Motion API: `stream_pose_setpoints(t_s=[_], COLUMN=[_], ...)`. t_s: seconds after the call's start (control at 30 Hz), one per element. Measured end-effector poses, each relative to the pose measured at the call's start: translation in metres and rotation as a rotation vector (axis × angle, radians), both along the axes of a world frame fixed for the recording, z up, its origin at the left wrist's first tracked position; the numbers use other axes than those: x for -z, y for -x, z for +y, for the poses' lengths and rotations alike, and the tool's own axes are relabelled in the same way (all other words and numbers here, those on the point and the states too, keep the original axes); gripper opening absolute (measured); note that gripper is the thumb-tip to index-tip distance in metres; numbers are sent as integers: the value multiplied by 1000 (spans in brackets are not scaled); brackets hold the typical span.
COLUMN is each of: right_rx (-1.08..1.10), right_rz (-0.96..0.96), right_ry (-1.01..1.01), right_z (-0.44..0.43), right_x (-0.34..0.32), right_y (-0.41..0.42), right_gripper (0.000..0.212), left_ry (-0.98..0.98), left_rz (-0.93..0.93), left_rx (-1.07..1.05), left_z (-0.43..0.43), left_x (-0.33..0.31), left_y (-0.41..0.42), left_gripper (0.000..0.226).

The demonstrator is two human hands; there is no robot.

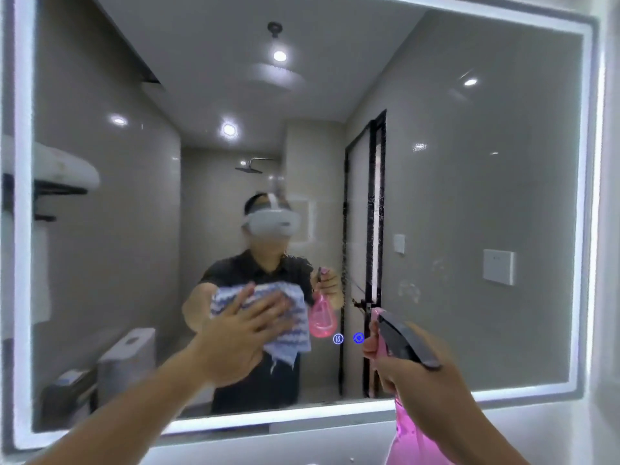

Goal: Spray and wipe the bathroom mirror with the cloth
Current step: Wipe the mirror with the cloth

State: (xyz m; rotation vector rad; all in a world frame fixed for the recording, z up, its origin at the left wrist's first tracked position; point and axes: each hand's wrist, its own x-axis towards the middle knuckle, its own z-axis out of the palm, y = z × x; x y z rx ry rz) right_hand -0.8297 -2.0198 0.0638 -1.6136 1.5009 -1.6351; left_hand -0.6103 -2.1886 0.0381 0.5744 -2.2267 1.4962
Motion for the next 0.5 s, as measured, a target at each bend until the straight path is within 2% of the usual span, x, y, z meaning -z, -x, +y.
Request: stream_pose_setpoints(t_s=[0.1, 0.13, 0.2, 0.27, 0.33, 0.43, 0.5], right_rx=[27, 39, 69, 91, 101, 89, 88], right_rz=[45, 45, 25, -4, -17, -76, -49], right_ry=[-2, 9, 32, 38, 19, -3, -1], right_z=[6, 10, 18, 22, 23, 27, 30], right_x=[-2, -2, -2, -1, 1, 6, 8], right_y=[0, 0, -1, 0, -1, -7, -11], right_gripper=[29, 32, 32, 32, 39, 40, 34], left_ry=[-144, -162, -186, -161, -127, -149, -133], left_rz=[506, 595, 643, 462, 248, -78, -286], left_rx=[-56, -81, -62, 49, 132, 53, 21], left_z=[-21, -25, -39, -39, -35, -31, -29], left_x=[-125, -155, -165, -132, -67, 51, 102], left_y=[29, 39, 58, 66, 62, 34, 10], left_gripper=[58, 59, 57, 53, 53, 57, 52])
